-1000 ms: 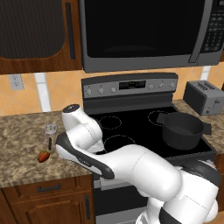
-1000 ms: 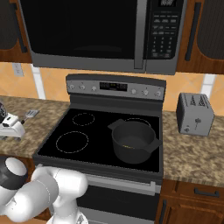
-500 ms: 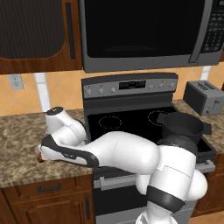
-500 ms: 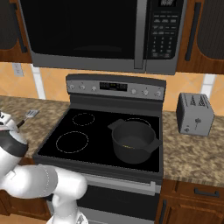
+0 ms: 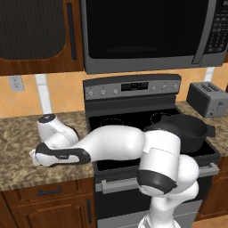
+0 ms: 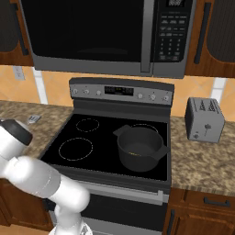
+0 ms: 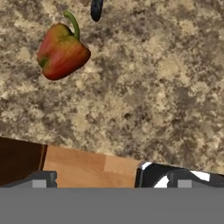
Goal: Put the cucumber and bell pepper in the pot. Retrieve the spatula and lightly stir the vegetables in the pot.
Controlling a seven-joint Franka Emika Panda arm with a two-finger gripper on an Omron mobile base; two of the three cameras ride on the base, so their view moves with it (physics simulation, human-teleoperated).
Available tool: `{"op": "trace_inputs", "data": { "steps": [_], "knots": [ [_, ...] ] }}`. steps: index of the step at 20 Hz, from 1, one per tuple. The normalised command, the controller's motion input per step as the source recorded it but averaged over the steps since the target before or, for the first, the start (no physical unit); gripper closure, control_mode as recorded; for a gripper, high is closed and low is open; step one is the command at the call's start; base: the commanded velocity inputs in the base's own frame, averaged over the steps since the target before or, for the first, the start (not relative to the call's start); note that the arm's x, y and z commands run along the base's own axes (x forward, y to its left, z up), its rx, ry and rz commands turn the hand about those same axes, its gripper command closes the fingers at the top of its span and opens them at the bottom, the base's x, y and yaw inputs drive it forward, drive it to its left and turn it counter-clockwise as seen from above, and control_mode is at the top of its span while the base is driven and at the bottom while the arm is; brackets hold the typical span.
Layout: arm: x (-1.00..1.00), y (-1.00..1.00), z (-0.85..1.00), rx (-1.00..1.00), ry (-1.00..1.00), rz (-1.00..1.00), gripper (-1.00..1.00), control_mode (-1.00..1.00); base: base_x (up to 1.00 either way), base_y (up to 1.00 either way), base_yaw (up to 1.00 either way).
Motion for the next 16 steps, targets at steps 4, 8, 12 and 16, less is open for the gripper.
{"op": "trace_inputs", "data": {
  "steps": [4, 8, 12, 16],
  "knots": [
    [0.45, 0.34, -0.07, 0.00, 0.00, 0.00, -1.00, -1.00, 0.00, 0.00, 0.00],
    [0.48, 0.43, -0.08, 0.00, 0.00, 0.00, -1.00, -1.00, 0.00, 0.00, 0.00],
    [0.30, 0.41, -0.13, 0.00, 0.00, 0.00, -1.00, -1.00, 0.00, 0.00, 0.00],
    [0.04, 0.10, -0.12, -0.01, 0.00, -0.05, -1.00, -1.00, 0.00, 0.00, 0.00]
  ]
}}
